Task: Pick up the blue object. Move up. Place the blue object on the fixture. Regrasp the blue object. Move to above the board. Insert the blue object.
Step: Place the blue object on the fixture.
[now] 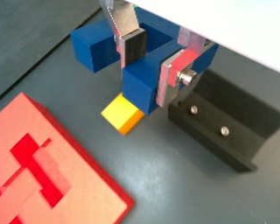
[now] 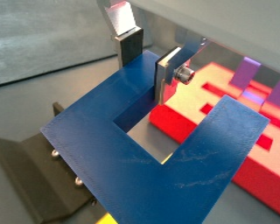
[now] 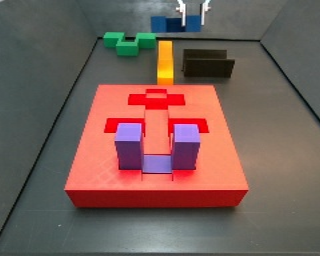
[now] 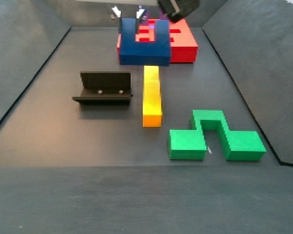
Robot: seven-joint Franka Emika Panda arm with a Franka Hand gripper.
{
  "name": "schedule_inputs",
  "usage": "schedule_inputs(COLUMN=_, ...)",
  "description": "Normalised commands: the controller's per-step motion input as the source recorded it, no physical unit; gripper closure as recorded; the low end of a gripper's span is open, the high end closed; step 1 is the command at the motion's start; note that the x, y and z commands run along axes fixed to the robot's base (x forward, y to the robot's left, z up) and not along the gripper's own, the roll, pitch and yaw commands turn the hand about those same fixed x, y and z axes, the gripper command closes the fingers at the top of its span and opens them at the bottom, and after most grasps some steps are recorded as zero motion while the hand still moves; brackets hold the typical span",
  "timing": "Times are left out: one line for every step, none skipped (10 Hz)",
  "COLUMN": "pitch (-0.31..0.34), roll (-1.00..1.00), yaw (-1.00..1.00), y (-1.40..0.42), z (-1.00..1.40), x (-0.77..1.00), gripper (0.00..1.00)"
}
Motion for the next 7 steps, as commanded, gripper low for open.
schedule_inputs(pitch=0.200, roll=-0.61, yaw=-0.20, y=0.14, z=-0.05, x=0.79, gripper=1.00)
schedule_inputs(pitch=0.186, roll=-0.62, yaw=-0.22, y=0.11, z=-0.06, x=0.81, gripper=1.00)
schedule_inputs(pitch=0.134, roll=-0.64, yaw=-0.19, y=0.11, z=-0.08, x=0.84, gripper=1.00)
schedule_inputs(pitch=0.091, roll=-0.65, yaw=-0.16, y=0.13, z=-0.13, x=0.85, gripper=1.00)
schedule_inputs(pitch=0.143, roll=-0.51, yaw=-0.13, y=0.22, z=-0.36, x=0.85, gripper=1.00)
schedule_inputs(pitch=0.063, roll=-0.48, yaw=-0.08, y=0.31, z=-0.57, x=0.89, gripper=1.00)
schedule_inputs(pitch=0.066, roll=-0.43, yaw=0.00, y=0.27, z=-0.59, x=0.99, gripper=1.00)
